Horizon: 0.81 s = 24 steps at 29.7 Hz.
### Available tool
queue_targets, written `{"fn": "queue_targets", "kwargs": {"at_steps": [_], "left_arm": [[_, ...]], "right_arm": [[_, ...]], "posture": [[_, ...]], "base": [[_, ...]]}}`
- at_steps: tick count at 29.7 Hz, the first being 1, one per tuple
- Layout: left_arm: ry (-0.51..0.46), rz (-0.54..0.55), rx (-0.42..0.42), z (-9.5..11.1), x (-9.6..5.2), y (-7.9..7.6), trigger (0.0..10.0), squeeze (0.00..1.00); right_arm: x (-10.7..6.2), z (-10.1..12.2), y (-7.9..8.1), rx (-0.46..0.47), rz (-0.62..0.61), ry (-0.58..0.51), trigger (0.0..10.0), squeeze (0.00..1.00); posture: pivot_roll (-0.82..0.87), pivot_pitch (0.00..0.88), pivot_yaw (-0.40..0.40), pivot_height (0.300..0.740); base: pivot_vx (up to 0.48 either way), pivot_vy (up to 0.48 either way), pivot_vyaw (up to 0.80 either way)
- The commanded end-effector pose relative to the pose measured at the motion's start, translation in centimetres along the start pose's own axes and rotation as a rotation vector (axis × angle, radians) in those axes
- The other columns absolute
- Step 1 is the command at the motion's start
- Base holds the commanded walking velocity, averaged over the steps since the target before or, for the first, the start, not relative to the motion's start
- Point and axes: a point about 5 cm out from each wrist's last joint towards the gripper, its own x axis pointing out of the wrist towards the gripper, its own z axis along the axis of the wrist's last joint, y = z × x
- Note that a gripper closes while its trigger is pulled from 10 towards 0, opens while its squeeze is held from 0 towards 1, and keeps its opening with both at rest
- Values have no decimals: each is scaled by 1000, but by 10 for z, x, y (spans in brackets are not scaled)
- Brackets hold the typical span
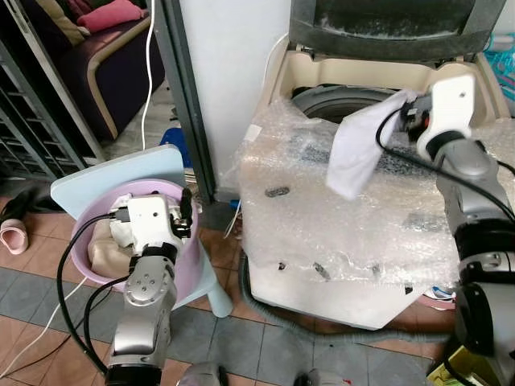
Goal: Clothes washing
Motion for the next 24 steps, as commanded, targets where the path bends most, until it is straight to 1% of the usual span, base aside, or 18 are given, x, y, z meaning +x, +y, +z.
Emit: {"fn": "queue_targets", "kwargs": {"at_steps": [1, 3, 4, 7, 8, 9, 10, 11, 12, 13, 15, 17, 18, 20, 21, 22, 23, 24], "left_arm": [[13, 18, 11, -4, -2, 3, 10000, 0], [13, 23, 8, -5, -1, 0, 10000, 0], [13, 23, 8, -5, -1, 0, 10000, 0], [15, 22, 3, -4, 0, -4, 10000, 0], [15, 22, 3, -4, 0, -4, 10000, 0], [22, 12, 7, -5, 0, -5, 10000, 0], [34, -19, 21, -7, -2, -6, 10000, 0], [36, -28, 24, -7, -2, -6, 10000, 0], [35, -32, 24, -7, -3, -6, 10000, 0], [35, -32, 24, -7, -3, -6, 10000, 0], [35, -45, 21, -7, -3, -8, 10000, 0], [41, -53, 24, -8, -4, -9, 10000, 0], [41, -53, 24, -8, -4, -9, 10000, 0], [44, -57, 24, -9, -4, -10, 10000, 0], [44, -59, 24, -9, -3, -11, 10000, 0], [45, -59, 23, -9, -3, -11, 10000, 0], [45, -59, 23, -9, -3, -11, 10000, 0], [45, -60, 22, -9, -3, -12, 10000, 0]], "right_arm": [[1, 11, 3, 2, -1, -61, 10000, 0], [-7, 16, 8, -30, 35, -107, 10000, 0], [-7, 16, 8, -30, 35, -107, 10000, 0], [-23, 15, 19, -89, 94, -153, 10000, 0], [-23, 15, 19, -89, 94, -153, 10000, 0], [-29, 13, 23, -89, 104, -154, 10000, 0], [-48, 4, 33, -50, 112, -142, 10000, 0], [-58, -1, 39, -38, 123, -130, 10000, 0], [-64, -4, 42, -32, 131, -123, 10000, 0], [-64, -4, 42, -32, 131, -123, 10000, 0], [-80, -13, 49, -18, 132, -94, 10000, 0], [-105, -28, 62, -9, 165, -23, 10000, 0], [-105, -28, 62, -9, 165, -23, 10000, 0], [-119, -39, 74, -14, 199, 33, 10000, 0], [-122, -43, 78, -15, 206, 60, 10000, 0], [-122, -46, 81, -18, 209, 91, 10000, 0], [-122, -46, 81, -18, 209, 91, 10000, 0], [-117, -51, 83, -21, 202, 124, 10000, 0]], "posture": [[-47, 0, 21, 740], [-48, 0, 21, 740], [-48, 0, 21, 740], [-61, 0, 40, 740], [-61, 0, 40, 740], [-74, 0, 53, 740], [-92, 0, 81, 740], [-94, 0, 87, 740], [-94, 0, 87, 740], [-94, 0, 87, 740], [-97, 0, 93, 740], [-103, 0, 93, 740], [-103, 0, 93, 740], [-106, 0, 92, 740], [-106, 0, 93, 740], [-104, 0, 92, 740], [-104, 0, 92, 740], [-99, 0, 92, 740]], "base": [[0, 0, 0], [0, 0, 0], [0, 0, 0], [0, 0, 0], [0, 0, 0], [0, 0, 0], [0, 0, 0], [0, 0, 0], [0, 0, 0], [0, 0, 0], [0, 0, 0], [0, 0, 0], [0, 0, 0], [0, 0, 0], [0, 0, 0], [0, 0, 0], [0, 0, 0], [0, 0, 0]]}}
